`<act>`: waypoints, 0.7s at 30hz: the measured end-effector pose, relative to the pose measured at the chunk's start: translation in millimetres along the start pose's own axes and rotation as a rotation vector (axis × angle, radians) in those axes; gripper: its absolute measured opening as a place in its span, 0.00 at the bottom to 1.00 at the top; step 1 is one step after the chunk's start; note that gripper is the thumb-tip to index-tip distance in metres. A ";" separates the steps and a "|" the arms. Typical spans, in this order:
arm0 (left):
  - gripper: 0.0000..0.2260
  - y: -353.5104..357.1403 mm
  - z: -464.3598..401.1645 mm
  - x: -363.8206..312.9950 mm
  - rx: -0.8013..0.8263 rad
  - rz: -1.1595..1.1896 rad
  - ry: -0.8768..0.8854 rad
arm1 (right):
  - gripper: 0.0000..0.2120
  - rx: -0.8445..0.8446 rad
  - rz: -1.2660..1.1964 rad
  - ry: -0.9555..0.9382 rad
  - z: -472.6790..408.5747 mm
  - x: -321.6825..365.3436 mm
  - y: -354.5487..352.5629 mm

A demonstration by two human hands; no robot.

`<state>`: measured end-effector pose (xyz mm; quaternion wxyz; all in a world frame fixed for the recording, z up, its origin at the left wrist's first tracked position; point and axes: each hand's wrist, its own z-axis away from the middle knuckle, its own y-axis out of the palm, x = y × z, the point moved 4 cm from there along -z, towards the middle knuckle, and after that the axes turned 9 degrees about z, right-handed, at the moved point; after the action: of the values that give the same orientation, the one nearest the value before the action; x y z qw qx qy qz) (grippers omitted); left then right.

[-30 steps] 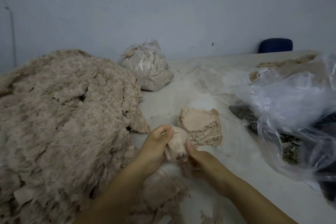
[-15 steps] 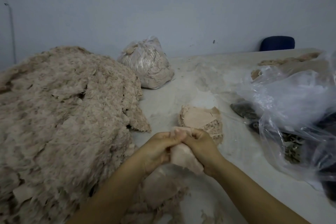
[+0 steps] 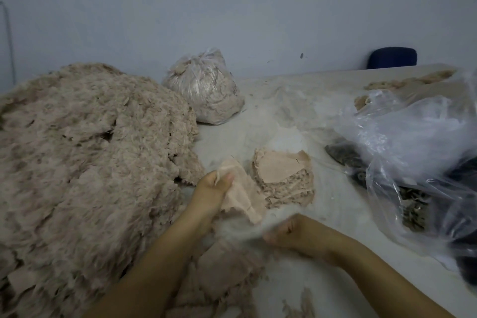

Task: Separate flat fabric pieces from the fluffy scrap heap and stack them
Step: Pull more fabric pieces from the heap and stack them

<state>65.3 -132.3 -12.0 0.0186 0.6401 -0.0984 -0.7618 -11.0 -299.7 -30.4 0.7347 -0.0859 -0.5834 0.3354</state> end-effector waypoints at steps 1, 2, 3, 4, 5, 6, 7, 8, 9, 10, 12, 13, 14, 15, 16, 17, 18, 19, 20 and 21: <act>0.07 -2.9 -1.9 -2.4 0.007 -0.010 0.006 | 0.25 0.115 0.105 0.054 3.8 -5.5 -0.9; 0.07 -2.3 -2.5 -3.7 0.034 -0.014 0.004 | 0.31 0.143 0.147 0.102 4.7 -9.5 -3.5; 0.07 1.3 -2.7 -3.6 0.068 -0.004 0.001 | 0.35 0.091 0.128 0.146 3.8 -10.6 -6.8; 0.07 6.8 -2.1 -2.7 0.102 0.021 -0.004 | 0.35 0.010 0.059 0.168 1.9 -8.5 -9.0; 0.07 13.8 -1.6 -1.3 0.134 0.069 -0.016 | 0.32 -0.056 -0.058 0.156 -1.8 -4.6 -8.4; 0.08 21.4 -0.2 -0.5 0.164 0.128 -0.032 | 0.29 -0.103 -0.211 0.115 -5.9 -0.1 -5.9; 0.08 27.9 0.1 -0.3 0.186 0.177 -0.039 | 0.24 -0.155 -0.372 0.055 -9.3 5.6 -3.5; 0.08 32.7 -1.2 -0.7 0.193 0.203 -0.029 | 0.19 -0.241 -0.495 -0.008 -11.7 10.7 -4.3; 0.08 36.0 -3.7 -2.1 0.187 0.210 -0.006 | 0.16 -0.360 -0.573 -0.053 -14.5 12.2 -9.7; 0.08 38.6 -6.7 -4.6 0.173 0.199 0.025 | 0.13 -0.479 -0.633 -0.086 -16.5 13.7 -18.2; 0.08 42.7 -17.3 -10.1 0.127 0.141 0.091 | 0.09 -0.671 -0.704 -0.128 -20.7 17.5 -41.0; 0.07 44.7 -24.0 -12.4 0.098 0.110 0.109 | 0.08 -0.739 -0.693 -0.126 -24.2 17.5 -53.3; 0.06 46.9 -30.8 -14.6 0.069 0.083 0.119 | 0.10 -0.803 -0.648 -0.106 -28.5 16.7 -66.3; 0.06 48.6 -38.3 -15.8 0.037 0.048 0.126 | 0.12 -0.854 -0.574 -0.073 -34.0 14.8 -78.4; 0.06 49.7 -45.5 -15.5 0.007 0.018 0.125 | 0.13 -0.885 -0.496 -0.033 -39.8 11.4 -87.7; 0.06 48.9 -51.4 -12.8 -0.021 -0.014 0.114 | 0.12 -0.892 -0.430 0.007 -45.3 7.5 -93.3; 0.06 45.4 -55.5 -8.7 -0.040 -0.052 0.098 | 0.12 -0.889 -0.359 0.064 -49.3 1.9 -95.6; 0.06 39.8 -56.9 -3.9 -0.037 -0.097 0.085 | 0.14 -0.906 -0.270 0.136 -49.7 -5.0 -95.3; 0.06 32.3 -55.3 1.4 0.001 -0.161 0.078 | 0.14 -0.951 -0.189 0.168 -46.1 -11.0 -91.8; 0.05 23.1 -51.6 6.8 0.080 -0.251 0.073 | 0.11 -1.004 -0.132 0.139 -40.1 -14.5 -85.6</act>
<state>112.4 -162.5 -22.9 -0.0987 0.6750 -0.0472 -0.7297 57.9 -362.7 -9.9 0.6594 -0.4136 -0.6265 -0.0398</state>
